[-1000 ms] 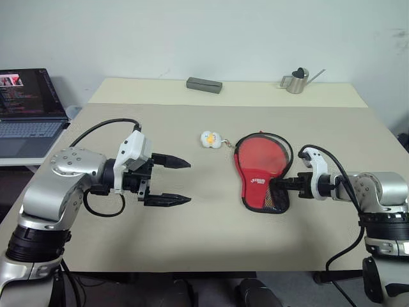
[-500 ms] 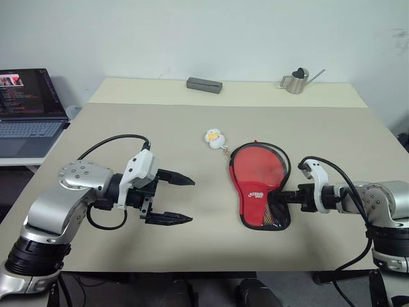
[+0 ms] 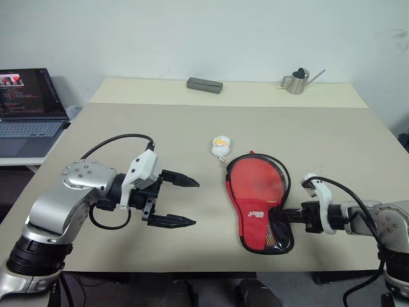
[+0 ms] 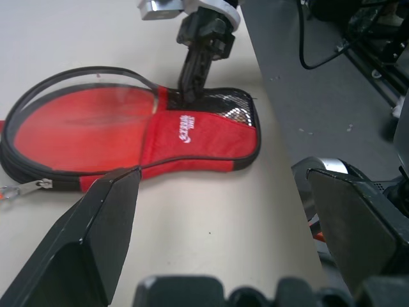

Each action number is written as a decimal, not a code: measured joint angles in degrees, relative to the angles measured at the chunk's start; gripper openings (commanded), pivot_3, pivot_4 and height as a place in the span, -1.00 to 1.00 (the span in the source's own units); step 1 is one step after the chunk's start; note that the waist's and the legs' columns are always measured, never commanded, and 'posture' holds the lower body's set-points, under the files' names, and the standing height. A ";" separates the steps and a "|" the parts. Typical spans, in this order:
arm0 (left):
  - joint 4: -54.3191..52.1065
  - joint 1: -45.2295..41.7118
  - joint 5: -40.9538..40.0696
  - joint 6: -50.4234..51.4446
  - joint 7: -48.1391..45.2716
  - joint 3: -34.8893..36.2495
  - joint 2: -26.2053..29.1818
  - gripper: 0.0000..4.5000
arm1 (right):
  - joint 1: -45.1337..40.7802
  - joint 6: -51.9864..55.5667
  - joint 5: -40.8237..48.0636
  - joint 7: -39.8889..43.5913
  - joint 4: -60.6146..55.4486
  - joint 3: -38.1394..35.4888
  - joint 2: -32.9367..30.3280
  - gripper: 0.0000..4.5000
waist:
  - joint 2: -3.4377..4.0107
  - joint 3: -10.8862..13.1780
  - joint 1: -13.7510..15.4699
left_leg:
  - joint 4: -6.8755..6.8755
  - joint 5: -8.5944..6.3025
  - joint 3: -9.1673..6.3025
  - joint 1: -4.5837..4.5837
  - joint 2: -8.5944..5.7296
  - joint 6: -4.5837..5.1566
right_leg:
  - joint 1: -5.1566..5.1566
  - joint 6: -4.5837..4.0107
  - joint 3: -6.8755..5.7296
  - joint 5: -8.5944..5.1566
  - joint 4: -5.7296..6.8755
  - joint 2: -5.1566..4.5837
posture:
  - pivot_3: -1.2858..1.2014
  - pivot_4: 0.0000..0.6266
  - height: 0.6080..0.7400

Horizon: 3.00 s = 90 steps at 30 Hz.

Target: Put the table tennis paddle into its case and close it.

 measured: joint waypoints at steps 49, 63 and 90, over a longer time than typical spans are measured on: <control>3.80 -0.52 0.19 -0.54 6.02 0.78 -1.87 1.00 | -3.25 -29.36 4.92 5.95 -0.48 0.19 -17.21 0.98 | -0.04 -0.02 -0.17 | -0.01 0.00 0.01 0.02 0.06 0.01 | 0.08 0.10 0.03 -0.03 -0.26 0.01 | 0.03 -0.52 1.00; 8.40 -0.17 3.31 -3.20 10.10 4.44 -1.14 1.00 | -10.75 -48.11 -7.31 25.26 3.45 16.43 -14.21 0.98 | -0.05 -0.01 0.01 | 0.00 -0.01 0.03 0.01 0.06 0.02 | 0.07 -0.15 0.01 0.12 -0.22 -0.03 | 0.03 -0.52 1.00; 21.55 -6.33 7.62 -7.80 13.34 6.68 -3.39 1.00 | -15.74 -64.68 -27.56 25.50 28.75 26.55 4.46 0.98 | -0.09 -0.03 0.16 | 0.04 -0.01 0.07 0.04 0.03 0.00 | -0.01 -0.18 -0.01 0.12 0.08 -0.02 | 0.03 -0.52 1.00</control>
